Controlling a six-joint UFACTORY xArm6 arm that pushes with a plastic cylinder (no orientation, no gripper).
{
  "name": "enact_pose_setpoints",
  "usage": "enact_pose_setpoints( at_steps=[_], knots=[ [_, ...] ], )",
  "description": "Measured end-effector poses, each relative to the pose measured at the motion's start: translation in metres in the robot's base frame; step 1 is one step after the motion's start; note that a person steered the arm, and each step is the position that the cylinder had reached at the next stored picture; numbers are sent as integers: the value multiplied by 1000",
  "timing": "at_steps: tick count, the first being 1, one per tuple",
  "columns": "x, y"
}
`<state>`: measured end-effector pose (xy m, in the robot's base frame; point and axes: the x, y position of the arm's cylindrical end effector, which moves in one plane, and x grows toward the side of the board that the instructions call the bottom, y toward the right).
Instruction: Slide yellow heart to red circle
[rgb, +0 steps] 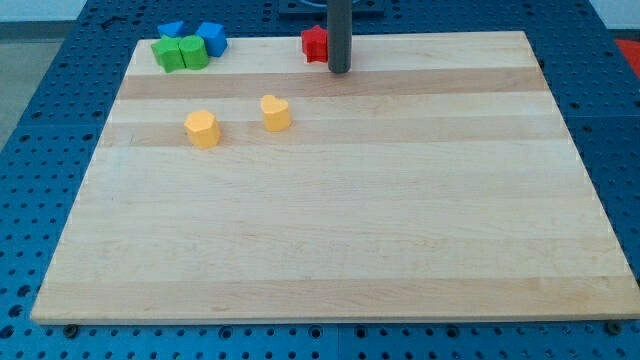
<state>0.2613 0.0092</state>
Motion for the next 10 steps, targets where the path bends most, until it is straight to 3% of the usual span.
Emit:
enact_pose_setpoints(
  at_steps=[2, 6, 8, 10],
  knots=[
    [13, -14],
    [44, -134],
    [111, -144],
    [120, -117]
  ],
)
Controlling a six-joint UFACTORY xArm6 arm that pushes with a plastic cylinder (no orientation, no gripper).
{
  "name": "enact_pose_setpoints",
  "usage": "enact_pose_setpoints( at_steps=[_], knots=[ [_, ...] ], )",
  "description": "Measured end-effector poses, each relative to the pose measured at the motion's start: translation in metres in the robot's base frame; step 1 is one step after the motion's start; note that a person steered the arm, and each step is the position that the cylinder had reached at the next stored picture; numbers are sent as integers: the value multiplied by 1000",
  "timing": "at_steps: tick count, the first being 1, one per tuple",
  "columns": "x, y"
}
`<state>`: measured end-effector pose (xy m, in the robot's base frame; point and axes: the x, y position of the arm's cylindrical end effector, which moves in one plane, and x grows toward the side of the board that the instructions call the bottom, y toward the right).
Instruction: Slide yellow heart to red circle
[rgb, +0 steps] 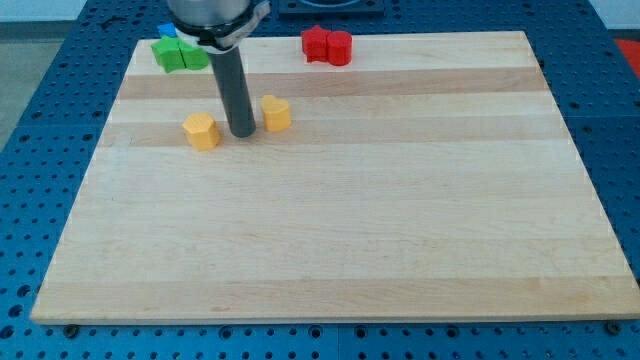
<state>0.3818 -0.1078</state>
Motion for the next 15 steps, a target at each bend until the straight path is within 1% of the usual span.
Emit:
enact_pose_setpoints(
  at_steps=[4, 6, 10, 15],
  knots=[
    [-39, 63],
    [-46, 65],
    [-83, 79],
    [-99, 98]
  ],
)
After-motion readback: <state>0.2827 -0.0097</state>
